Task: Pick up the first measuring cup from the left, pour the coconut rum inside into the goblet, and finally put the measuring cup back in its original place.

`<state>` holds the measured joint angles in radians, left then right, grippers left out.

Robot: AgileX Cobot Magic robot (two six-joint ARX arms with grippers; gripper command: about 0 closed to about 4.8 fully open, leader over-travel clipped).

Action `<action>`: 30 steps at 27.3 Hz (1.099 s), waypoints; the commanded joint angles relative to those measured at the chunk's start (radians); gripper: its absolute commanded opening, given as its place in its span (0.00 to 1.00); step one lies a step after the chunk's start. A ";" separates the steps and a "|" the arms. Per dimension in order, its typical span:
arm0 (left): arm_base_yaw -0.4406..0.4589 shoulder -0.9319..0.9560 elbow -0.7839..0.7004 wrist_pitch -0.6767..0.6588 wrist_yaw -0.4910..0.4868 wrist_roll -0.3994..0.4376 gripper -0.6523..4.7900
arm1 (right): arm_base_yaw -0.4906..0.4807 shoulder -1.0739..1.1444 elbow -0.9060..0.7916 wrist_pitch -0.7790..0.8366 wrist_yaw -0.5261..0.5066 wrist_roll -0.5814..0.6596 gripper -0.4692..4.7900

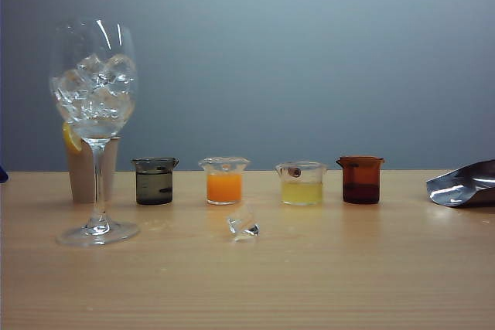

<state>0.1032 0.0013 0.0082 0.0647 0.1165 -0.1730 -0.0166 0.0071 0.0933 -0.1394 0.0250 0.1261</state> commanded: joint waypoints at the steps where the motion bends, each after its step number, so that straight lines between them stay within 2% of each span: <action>1: -0.001 0.000 0.003 0.011 0.003 0.005 0.11 | 0.001 0.000 0.005 0.039 -0.002 0.009 0.07; 8: 0.000 0.000 0.003 0.013 0.003 0.005 0.11 | 0.001 0.000 0.007 0.040 -0.002 0.002 0.07; 12: -0.001 0.000 0.040 0.022 -0.006 0.008 0.11 | 0.016 0.018 0.072 0.031 -0.002 0.002 0.07; 14: -0.001 0.001 0.099 -0.041 -0.036 0.007 0.11 | 0.034 0.064 0.144 0.005 -0.003 0.002 0.07; 17: -0.001 0.002 0.219 -0.220 -0.079 0.000 0.11 | 0.072 0.185 0.264 0.001 -0.005 0.018 0.07; 19: -0.001 0.008 0.281 -0.273 -0.087 0.004 0.11 | 0.114 0.307 0.369 0.017 -0.005 0.037 0.07; 23: -0.001 0.054 0.363 -0.257 -0.090 0.005 0.11 | 0.222 0.514 0.552 0.039 -0.001 0.029 0.07; 26: -0.001 0.130 0.446 -0.258 -0.073 0.014 0.11 | 0.334 0.641 0.623 0.149 0.030 0.024 0.07; 28: -0.001 0.274 0.592 -0.259 -0.020 0.105 0.11 | 0.475 0.756 0.624 0.320 0.092 0.027 0.07; 30: -0.001 0.346 0.667 -0.261 0.010 0.129 0.11 | 0.553 0.826 0.625 0.354 0.116 0.027 0.07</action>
<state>0.1032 0.3103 0.6338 -0.2028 0.0921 -0.0788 0.5072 0.8028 0.7135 0.1581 0.1162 0.1524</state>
